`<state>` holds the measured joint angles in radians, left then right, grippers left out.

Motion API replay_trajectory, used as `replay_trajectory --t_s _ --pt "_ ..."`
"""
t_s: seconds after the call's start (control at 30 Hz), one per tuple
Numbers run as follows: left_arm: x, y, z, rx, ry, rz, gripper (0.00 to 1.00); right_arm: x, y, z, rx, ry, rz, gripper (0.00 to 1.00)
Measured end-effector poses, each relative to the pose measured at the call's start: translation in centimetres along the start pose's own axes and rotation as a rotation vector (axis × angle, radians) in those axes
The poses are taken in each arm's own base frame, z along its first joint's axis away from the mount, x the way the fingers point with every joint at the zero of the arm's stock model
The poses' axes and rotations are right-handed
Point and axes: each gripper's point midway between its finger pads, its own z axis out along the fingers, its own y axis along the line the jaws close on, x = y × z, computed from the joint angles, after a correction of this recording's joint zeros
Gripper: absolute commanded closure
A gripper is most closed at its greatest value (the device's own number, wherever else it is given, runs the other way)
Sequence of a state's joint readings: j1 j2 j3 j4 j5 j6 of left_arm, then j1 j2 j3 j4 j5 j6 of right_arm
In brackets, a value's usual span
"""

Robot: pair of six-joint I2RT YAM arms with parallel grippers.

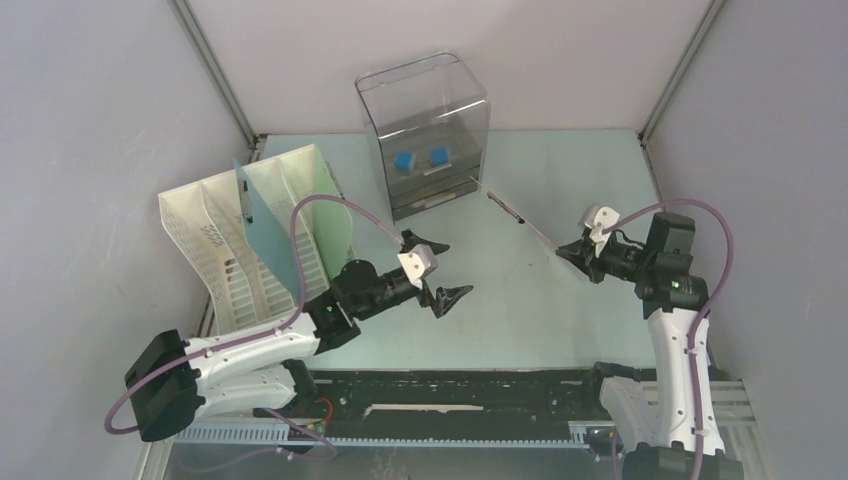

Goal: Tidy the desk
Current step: Pick up the folder from the center of the board.

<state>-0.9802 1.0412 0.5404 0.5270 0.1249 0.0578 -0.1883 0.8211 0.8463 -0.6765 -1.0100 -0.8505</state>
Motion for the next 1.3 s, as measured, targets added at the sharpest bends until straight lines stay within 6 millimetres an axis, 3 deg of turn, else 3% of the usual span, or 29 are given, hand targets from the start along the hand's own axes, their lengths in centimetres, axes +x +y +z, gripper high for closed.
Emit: replay_trajectory --t_s 0.27,0.43,0.63,0.8,0.9,1.17,1.3 --pt "-0.1 2.2 -0.1 -0.045 0.027 0.308 0.00 0.0 1.6 -0.1 -0.066 -0.013 -0.020 1.00" --pt "-2.5 4.3 0.6 -0.077 0.019 0.453 0.00 0.1 2.1 -0.1 -0.087 -0.014 -0.025 1.00" --pt "-5.7 5.9 3.2 -0.029 -0.002 0.591 0.07 0.3 2.4 -0.2 -0.098 -0.013 -0.032 1.00" --pt "-5.9 5.2 6.6 0.112 0.062 0.662 0.15 0.3 2.5 -0.2 -0.103 -0.011 -0.033 1.00" --pt "-5.5 5.0 8.1 0.176 0.098 0.686 0.17 0.3 2.6 -0.2 -0.105 -0.010 -0.034 1.00" --pt "-1.9 4.8 10.2 0.305 0.248 0.707 0.33 0.4 2.7 -0.2 -0.111 -0.008 -0.033 1.00" --pt "-0.6 5.0 11.1 0.341 0.304 0.716 0.48 0.4 2.7 -0.2 -0.113 -0.009 -0.034 1.00"
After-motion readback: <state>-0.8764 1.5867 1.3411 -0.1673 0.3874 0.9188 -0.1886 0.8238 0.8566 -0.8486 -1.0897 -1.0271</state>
